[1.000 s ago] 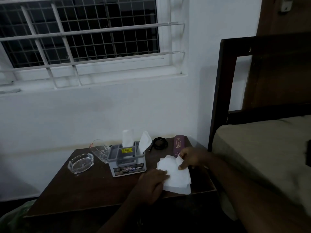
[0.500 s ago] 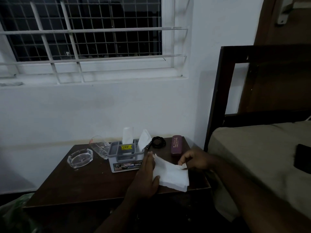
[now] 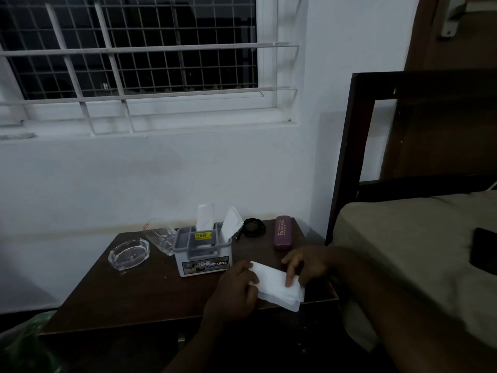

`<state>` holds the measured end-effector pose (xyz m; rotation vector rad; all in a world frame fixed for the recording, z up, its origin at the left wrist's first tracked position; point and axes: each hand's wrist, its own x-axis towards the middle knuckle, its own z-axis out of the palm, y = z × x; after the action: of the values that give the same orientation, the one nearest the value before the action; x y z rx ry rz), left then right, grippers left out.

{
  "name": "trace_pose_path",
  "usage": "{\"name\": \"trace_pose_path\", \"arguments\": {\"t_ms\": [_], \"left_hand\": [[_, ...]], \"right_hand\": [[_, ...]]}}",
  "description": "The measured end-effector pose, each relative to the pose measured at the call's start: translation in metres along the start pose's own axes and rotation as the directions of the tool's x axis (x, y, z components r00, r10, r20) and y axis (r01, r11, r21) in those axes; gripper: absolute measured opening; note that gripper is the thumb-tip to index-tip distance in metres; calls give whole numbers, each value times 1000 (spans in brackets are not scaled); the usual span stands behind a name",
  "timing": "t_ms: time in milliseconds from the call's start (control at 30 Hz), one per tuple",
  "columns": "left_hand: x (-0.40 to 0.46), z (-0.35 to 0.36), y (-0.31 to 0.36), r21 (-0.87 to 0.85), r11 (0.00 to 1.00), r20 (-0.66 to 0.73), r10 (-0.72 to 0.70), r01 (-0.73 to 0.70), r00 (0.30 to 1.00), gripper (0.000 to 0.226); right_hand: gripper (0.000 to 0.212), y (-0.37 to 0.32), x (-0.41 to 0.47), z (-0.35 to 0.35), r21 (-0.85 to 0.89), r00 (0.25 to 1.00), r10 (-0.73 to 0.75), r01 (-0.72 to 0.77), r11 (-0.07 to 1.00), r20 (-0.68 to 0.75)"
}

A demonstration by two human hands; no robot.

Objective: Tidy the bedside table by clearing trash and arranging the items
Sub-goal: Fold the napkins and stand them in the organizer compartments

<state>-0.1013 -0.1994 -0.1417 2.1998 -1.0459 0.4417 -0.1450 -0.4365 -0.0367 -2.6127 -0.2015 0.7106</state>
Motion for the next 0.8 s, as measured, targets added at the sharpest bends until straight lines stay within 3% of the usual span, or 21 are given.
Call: {"name": "trace_pose_path", "arguments": {"t_ms": [167,233,300,467,533,667,733,800], "left_hand": [[0,-1,4,-62,998,-52,11,-15,999,23],[1,-1,3,-52,999,-34,13,-15,999,22],[2,0,1,-32,999,-7,-2,1,1000,26],[1,0,3,-11,999,20,-39,39,999,34],[2,-1,4,-44,998,-5,-42,41,999,30],[5,-8,13,-143,990,-54,4,-12,999,25],[6,-15,18,-264,963,-74,-77,55,994,23],[8,-23,28,-496,847,-69,-258,191,964,23]], "right_hand": [[26,-11,1,2,354,985,95,-39,934,-143],[39,-12,9,8,303,973,169,-115,946,-159],[54,-13,16,12,147,959,198,-171,974,-200],[35,-15,19,15,201,974,162,-129,971,-160],[23,-14,20,15,307,970,152,-89,948,-189],[34,-12,16,12,535,965,109,37,844,-239],[33,-12,13,8,646,956,35,170,744,-292],[35,-15,10,3,728,931,-45,312,610,-361]]}}
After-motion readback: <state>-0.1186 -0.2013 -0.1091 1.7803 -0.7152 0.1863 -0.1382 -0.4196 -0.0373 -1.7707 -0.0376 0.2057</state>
